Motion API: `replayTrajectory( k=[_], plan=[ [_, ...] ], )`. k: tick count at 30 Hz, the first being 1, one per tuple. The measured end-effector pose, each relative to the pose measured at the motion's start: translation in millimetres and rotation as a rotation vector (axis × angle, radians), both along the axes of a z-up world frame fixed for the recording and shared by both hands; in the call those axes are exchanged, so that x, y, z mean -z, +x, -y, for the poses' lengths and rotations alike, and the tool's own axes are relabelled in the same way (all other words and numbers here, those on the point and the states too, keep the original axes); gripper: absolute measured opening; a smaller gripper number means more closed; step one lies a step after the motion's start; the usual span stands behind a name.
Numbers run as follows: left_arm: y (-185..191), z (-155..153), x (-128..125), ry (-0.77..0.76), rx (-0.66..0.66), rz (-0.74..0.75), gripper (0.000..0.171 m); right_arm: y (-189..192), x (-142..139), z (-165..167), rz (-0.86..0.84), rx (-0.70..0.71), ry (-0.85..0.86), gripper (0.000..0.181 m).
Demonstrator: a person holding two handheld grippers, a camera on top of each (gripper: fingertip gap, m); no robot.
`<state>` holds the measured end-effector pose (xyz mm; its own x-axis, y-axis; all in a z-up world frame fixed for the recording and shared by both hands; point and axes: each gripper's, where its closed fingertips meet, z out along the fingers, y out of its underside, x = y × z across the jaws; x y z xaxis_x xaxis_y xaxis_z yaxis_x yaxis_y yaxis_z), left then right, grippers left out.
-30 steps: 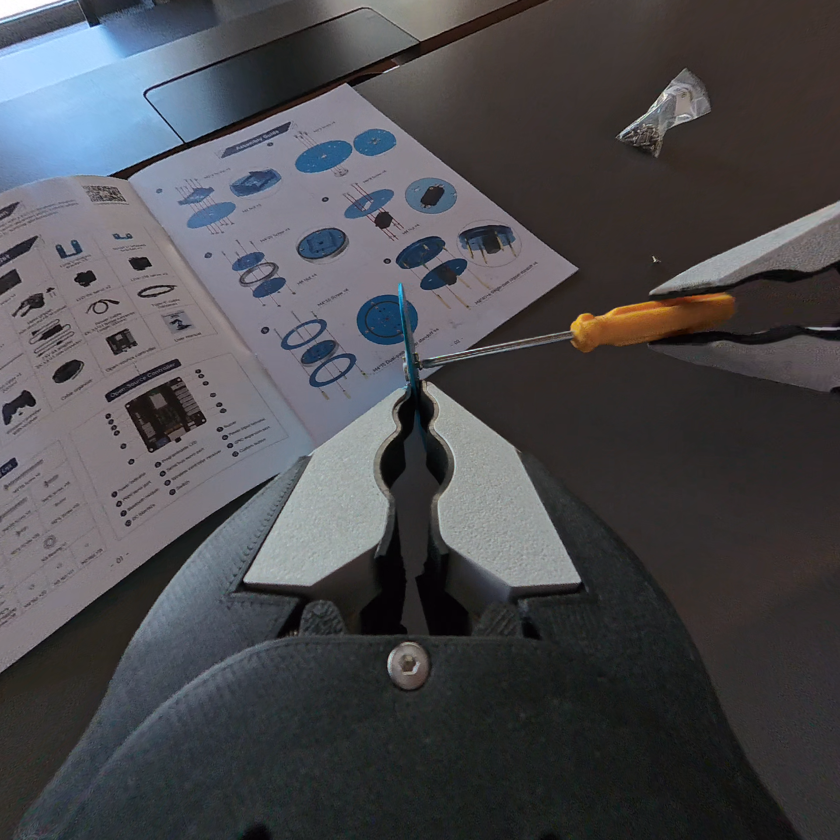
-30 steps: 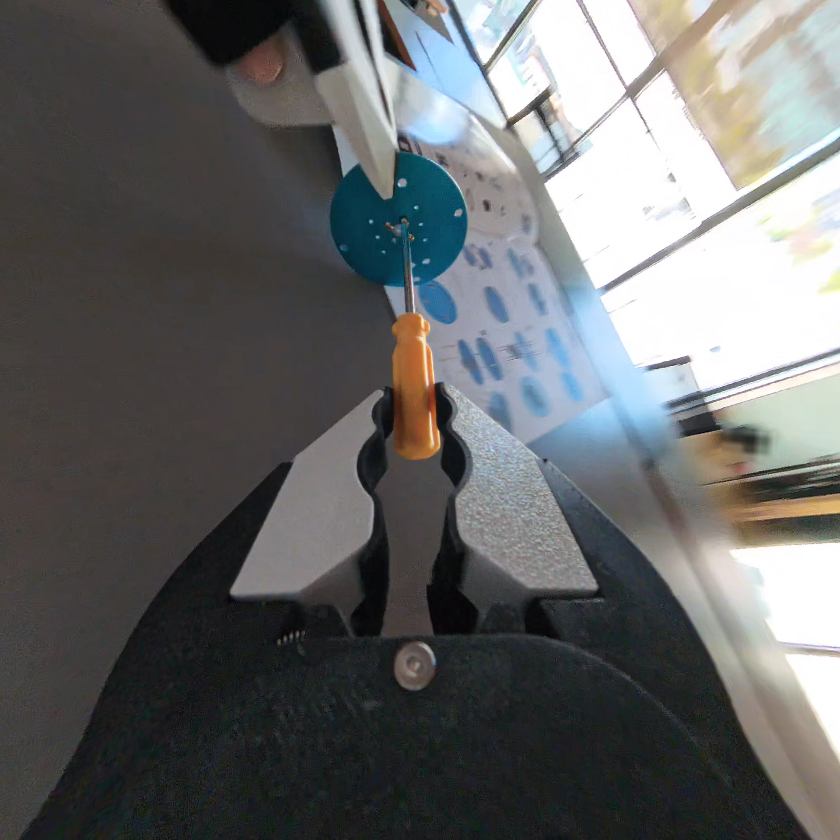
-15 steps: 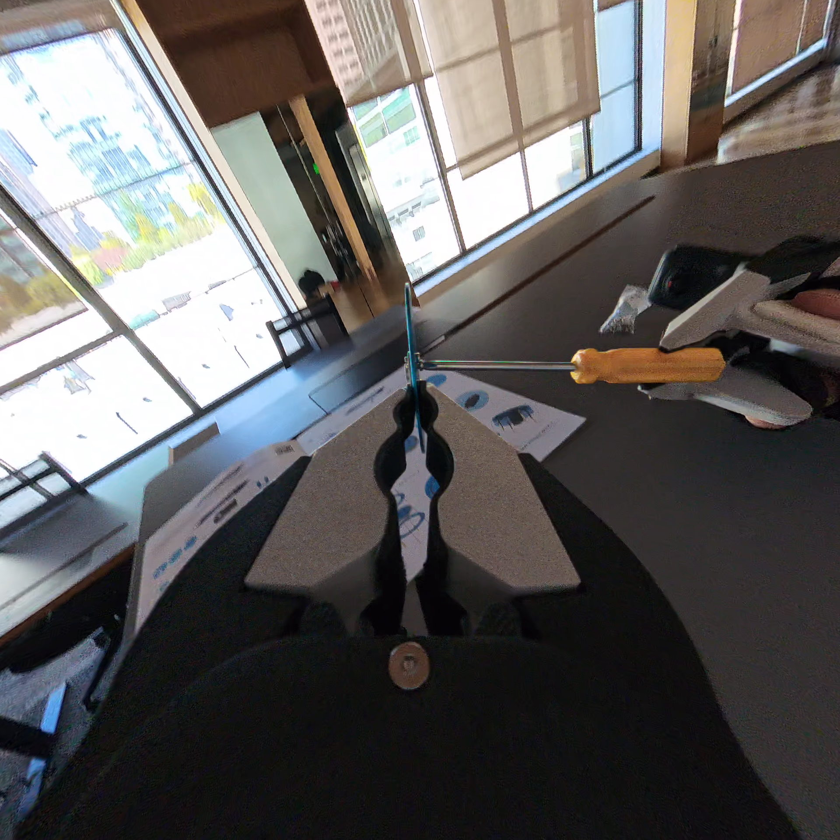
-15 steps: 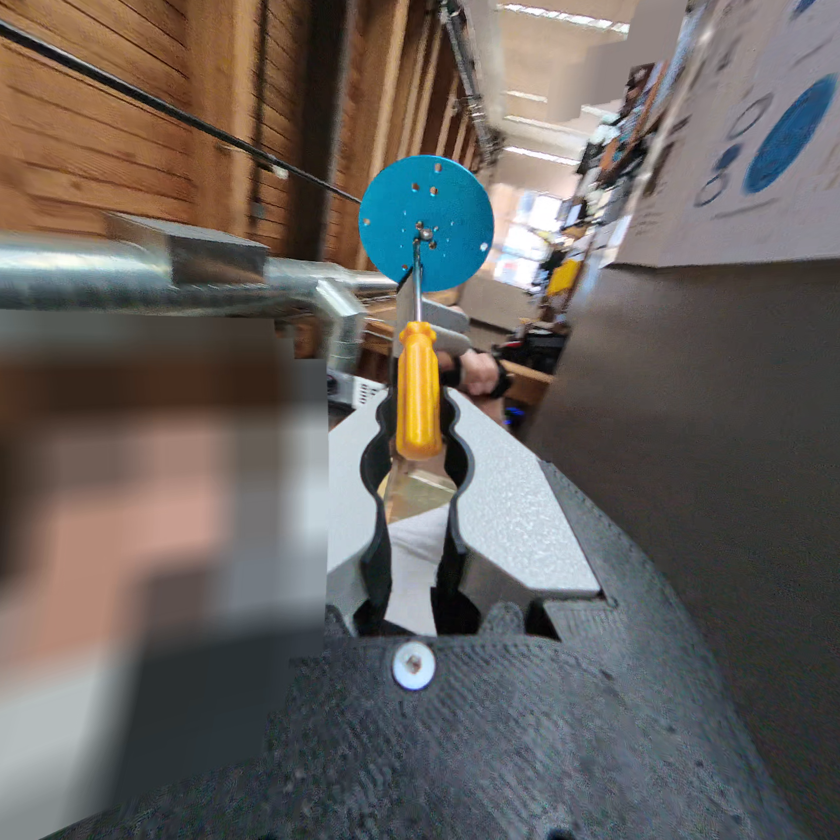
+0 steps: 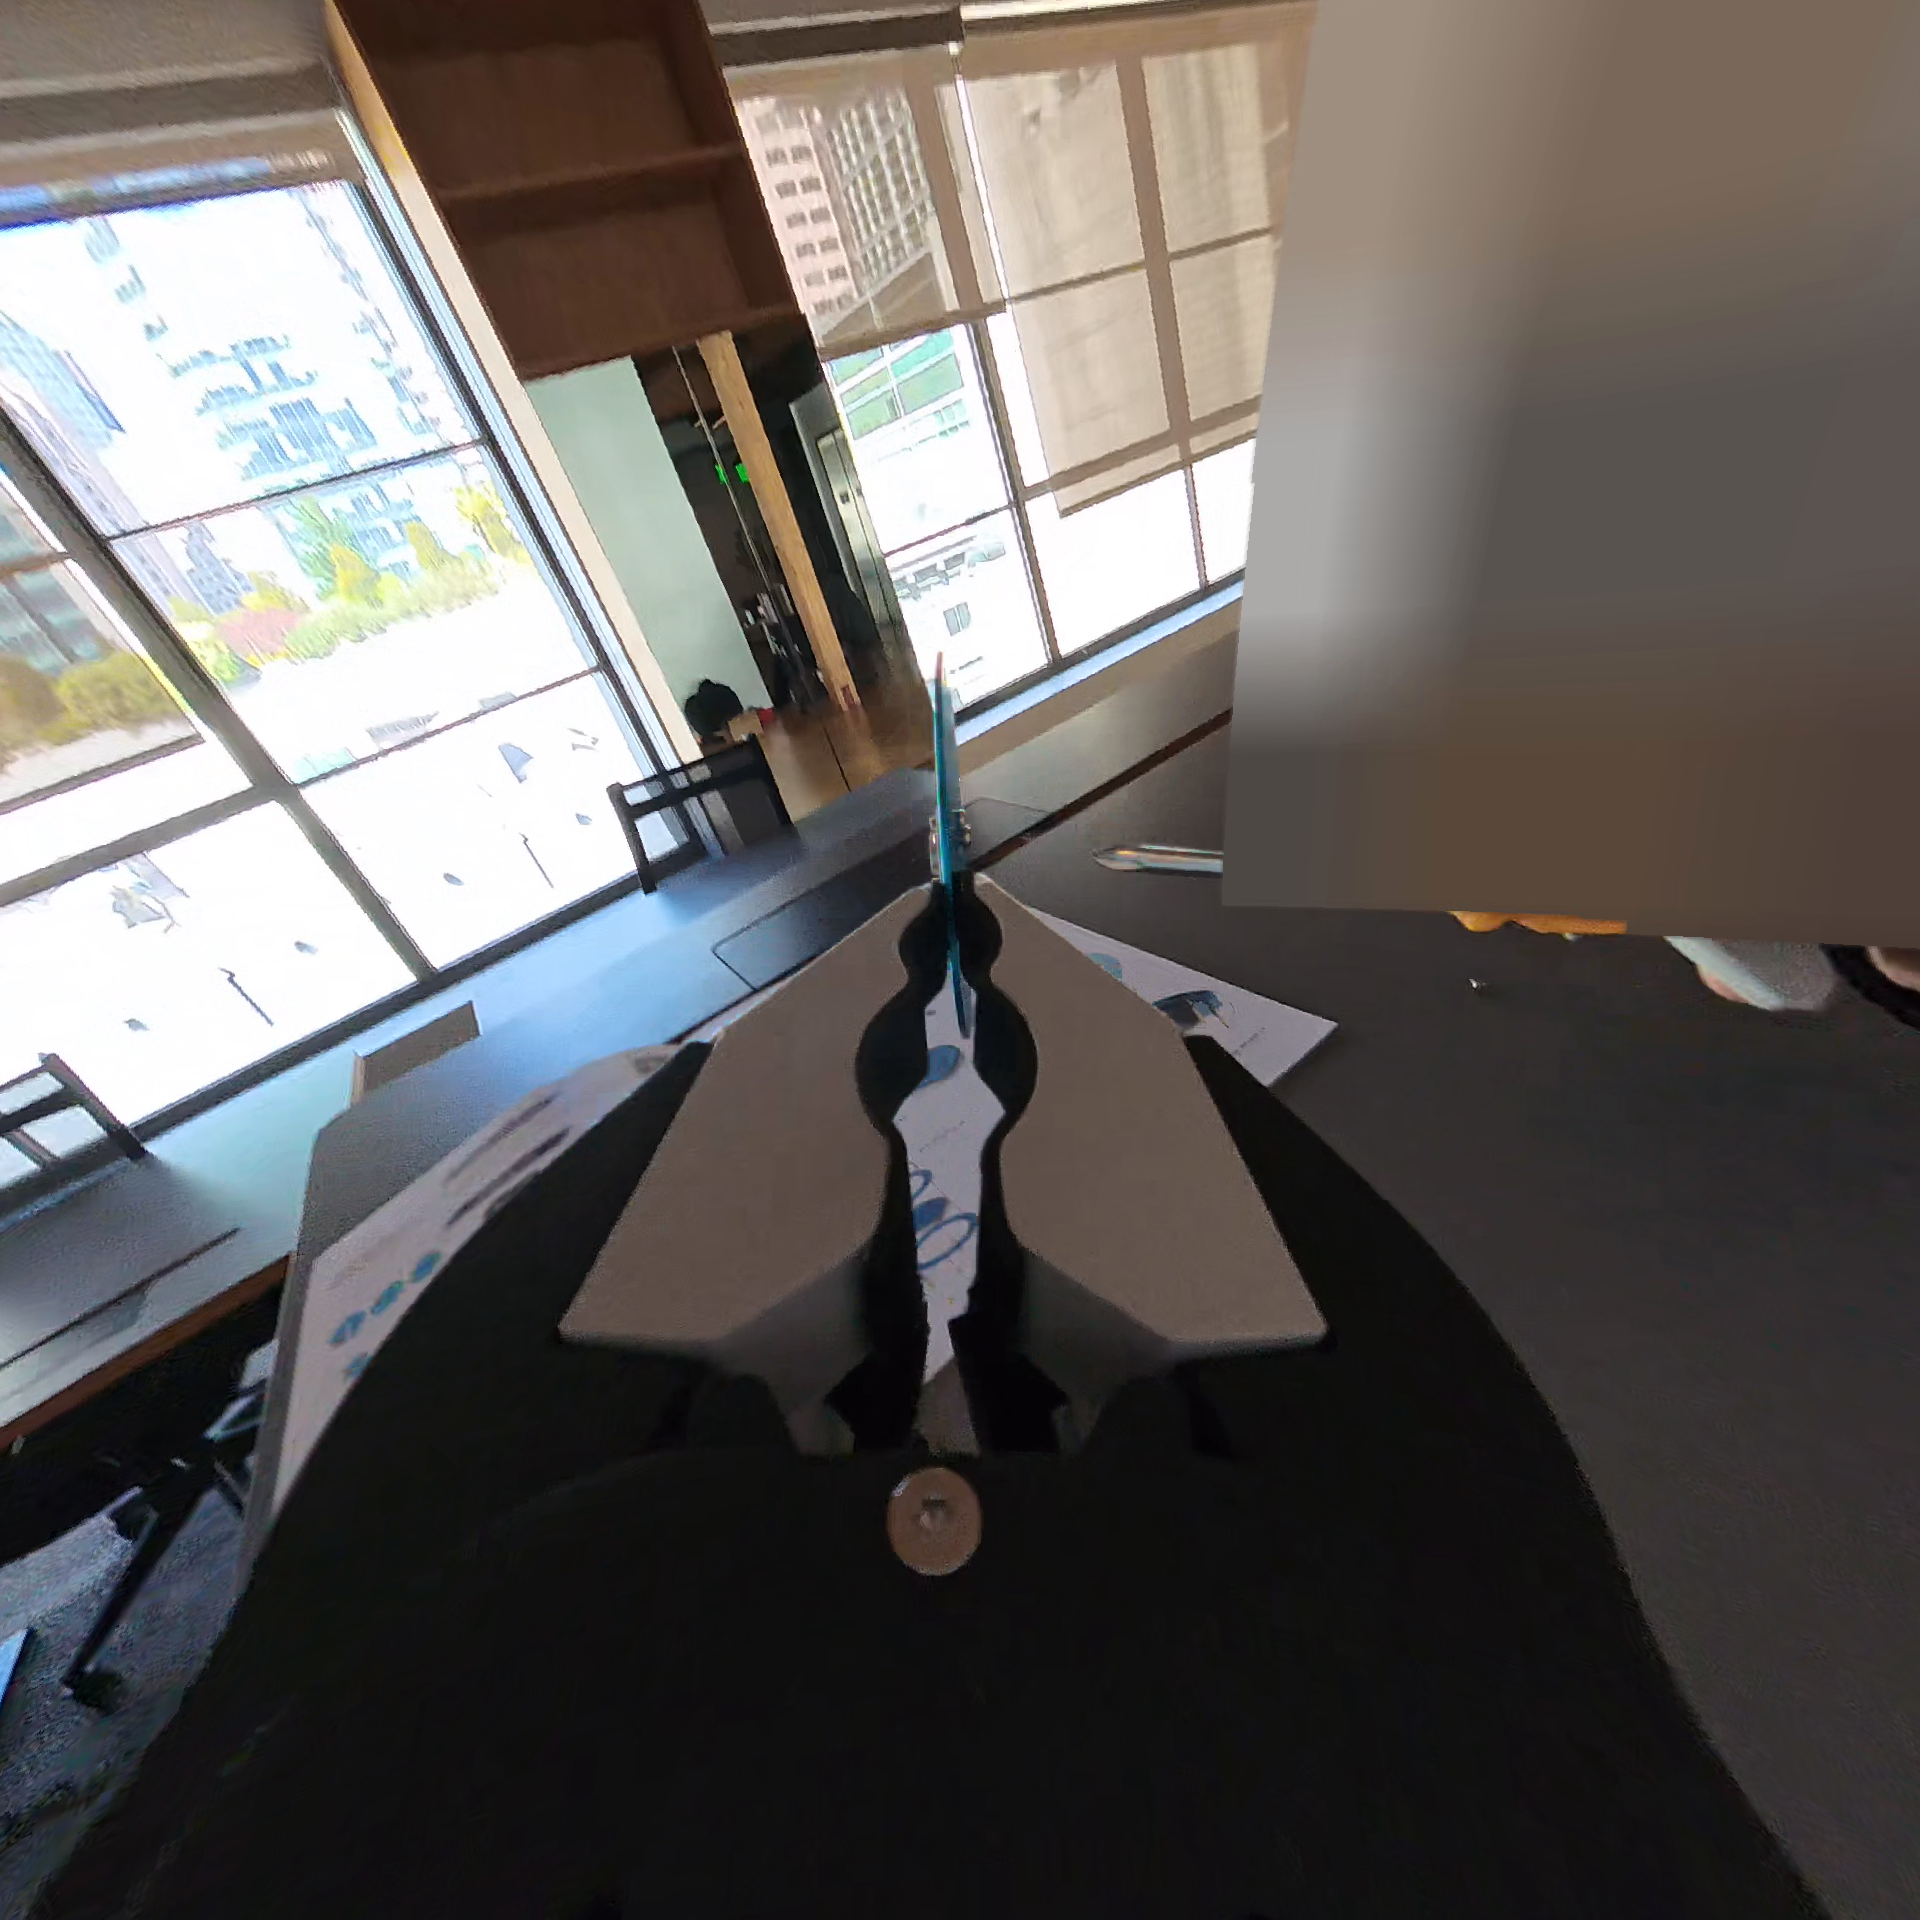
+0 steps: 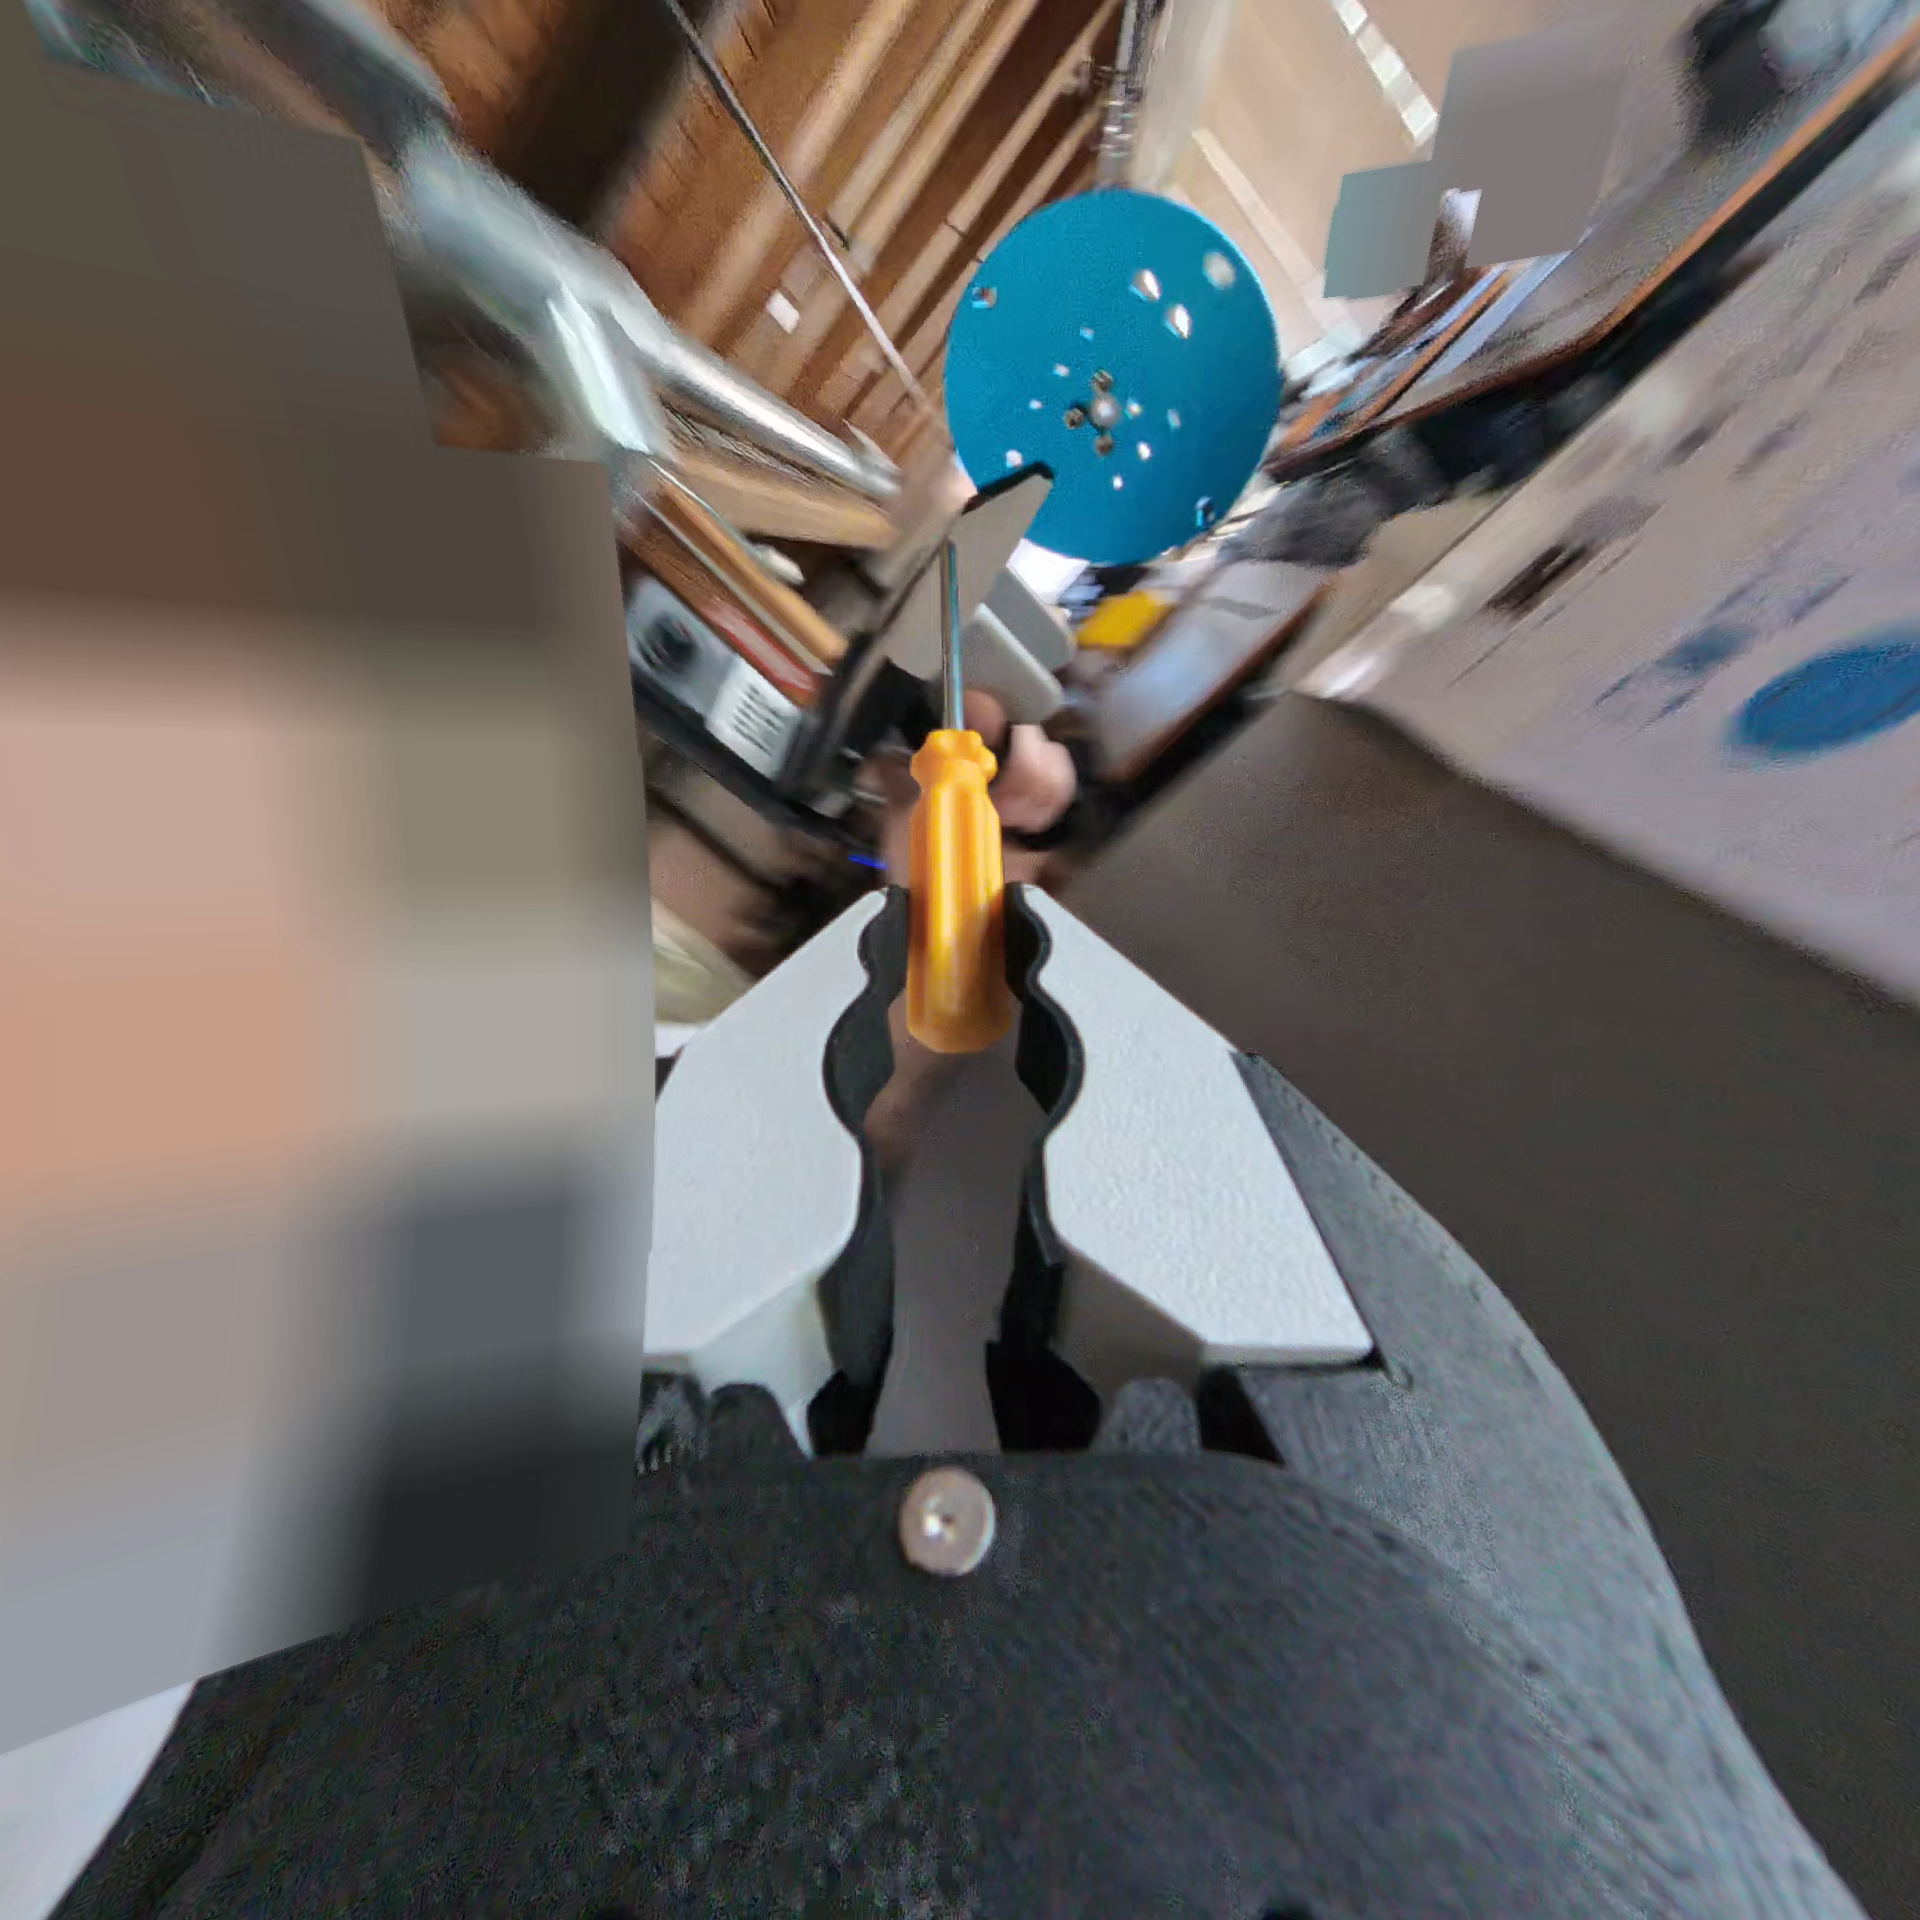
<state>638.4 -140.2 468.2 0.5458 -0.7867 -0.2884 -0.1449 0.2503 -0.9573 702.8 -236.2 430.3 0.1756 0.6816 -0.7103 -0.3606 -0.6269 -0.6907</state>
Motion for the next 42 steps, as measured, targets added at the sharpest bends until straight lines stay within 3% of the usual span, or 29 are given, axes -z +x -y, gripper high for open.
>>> replayTrajectory(
  k=[1,3,5,8,11,17,37,42],
  plan=[
    [3,-2,7,-0.049,0.010,-0.018,0.000,6,6,-5,0.232,0.107,0.189,0.017],
    [7,-5,22,-0.153,0.026,-0.059,0.000,26,10,-18,0.688,0.339,0.549,0.016],
    [10,-11,40,-0.263,0.030,-0.101,0.000,39,11,-23,1.034,0.483,0.823,0.017],
    [13,-15,58,-0.372,0.036,-0.122,0.000,40,18,-24,1.309,0.548,1.011,0.017],
    [15,-14,67,-0.405,0.038,-0.152,0.000,33,26,-24,1.455,0.548,1.119,0.017],
    [20,-11,74,-0.430,0.059,-0.171,0.000,31,30,-29,1.555,0.567,1.165,0.017],
    [23,-9,72,-0.448,0.078,-0.158,0.000,32,31,-29,1.541,0.559,1.134,0.017],
    [24,-7,80,-0.456,0.064,-0.207,0.000,29,32,-27,1.675,0.556,1.257,0.017]
  ],
)
